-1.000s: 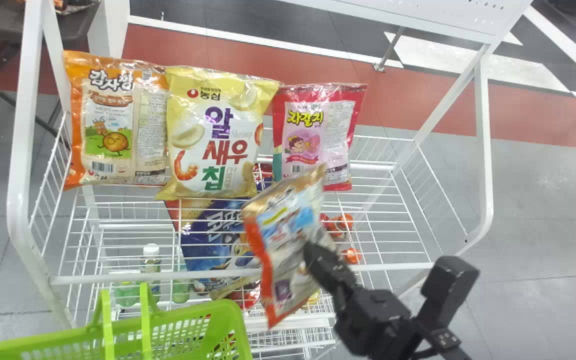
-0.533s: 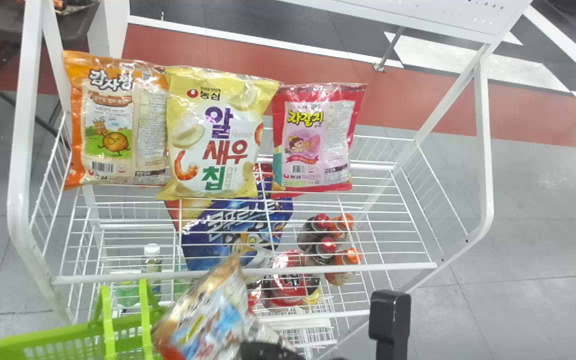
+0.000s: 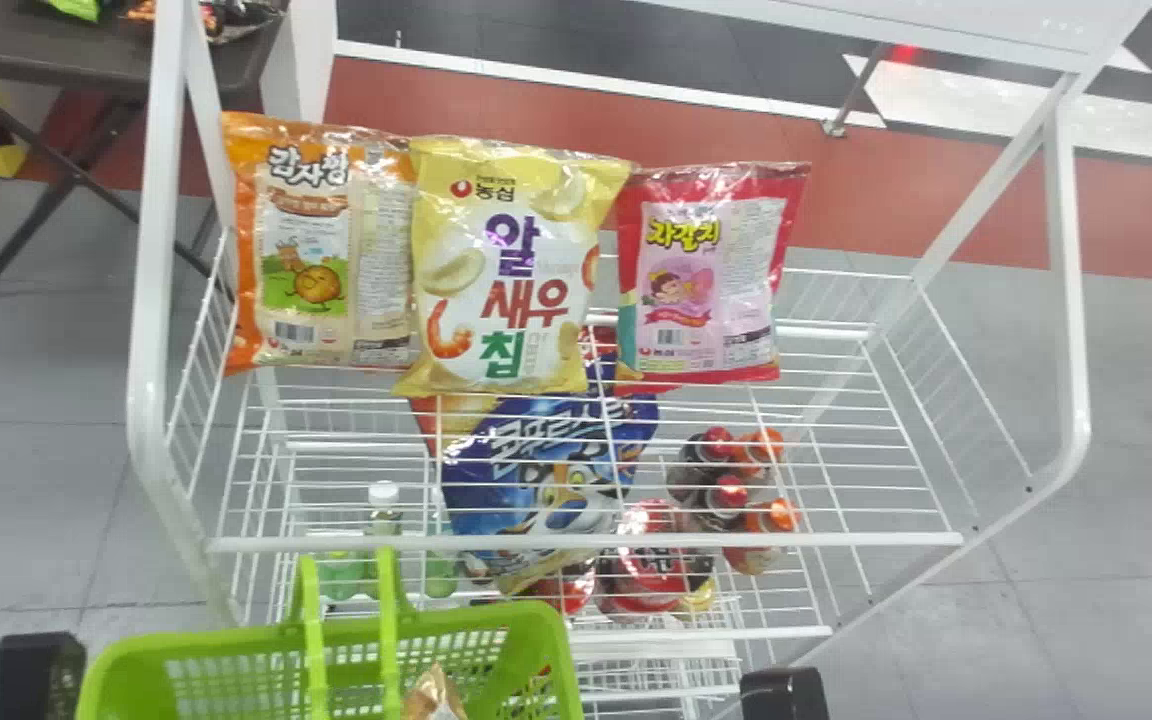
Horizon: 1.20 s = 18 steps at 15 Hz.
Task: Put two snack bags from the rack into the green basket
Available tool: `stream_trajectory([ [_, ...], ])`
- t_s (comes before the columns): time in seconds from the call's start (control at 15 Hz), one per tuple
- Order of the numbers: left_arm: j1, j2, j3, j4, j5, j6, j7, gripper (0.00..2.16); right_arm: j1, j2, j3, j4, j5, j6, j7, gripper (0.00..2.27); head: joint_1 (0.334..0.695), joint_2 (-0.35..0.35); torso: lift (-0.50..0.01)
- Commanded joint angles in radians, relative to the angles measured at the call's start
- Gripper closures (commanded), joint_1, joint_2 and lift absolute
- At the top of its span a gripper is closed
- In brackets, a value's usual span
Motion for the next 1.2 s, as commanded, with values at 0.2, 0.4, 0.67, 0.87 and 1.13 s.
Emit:
stream_trajectory([
  [0.2,0.008,0.0,-0.013,-0.008,0.0,0.001,0.0,1.37,-0.043,-0.005,0.051,0.065,0.029,-0.122,-0.04,2.25,0.695,-0.197,-0.005],
  [0.4,0.015,0.0,-0.016,-0.013,0.0,0.001,0.0,1.37,-0.078,-0.008,0.097,0.123,0.047,-0.159,-0.065,2.25,0.695,-0.192,-0.005],
  [0.67,0.02,0.0,-0.016,-0.013,0.0,0.001,-0.002,1.37,-0.093,-0.036,0.2,0.186,0.099,-0.196,-0.086,2.25,0.695,-0.142,-0.005],
  [0.87,0.031,0.0,-0.016,-0.017,0.0,0.001,-0.005,1.37,-0.112,-0.042,0.218,0.226,0.11,-0.245,-0.111,2.24,0.695,-0.083,-0.005],
  [1.13,0.038,-0.002,-0.017,-0.022,0.0,0.001,-0.011,1.37,-0.109,-0.045,0.181,0.217,0.098,-0.269,-0.112,0.57,0.695,-0.096,-0.005],
])
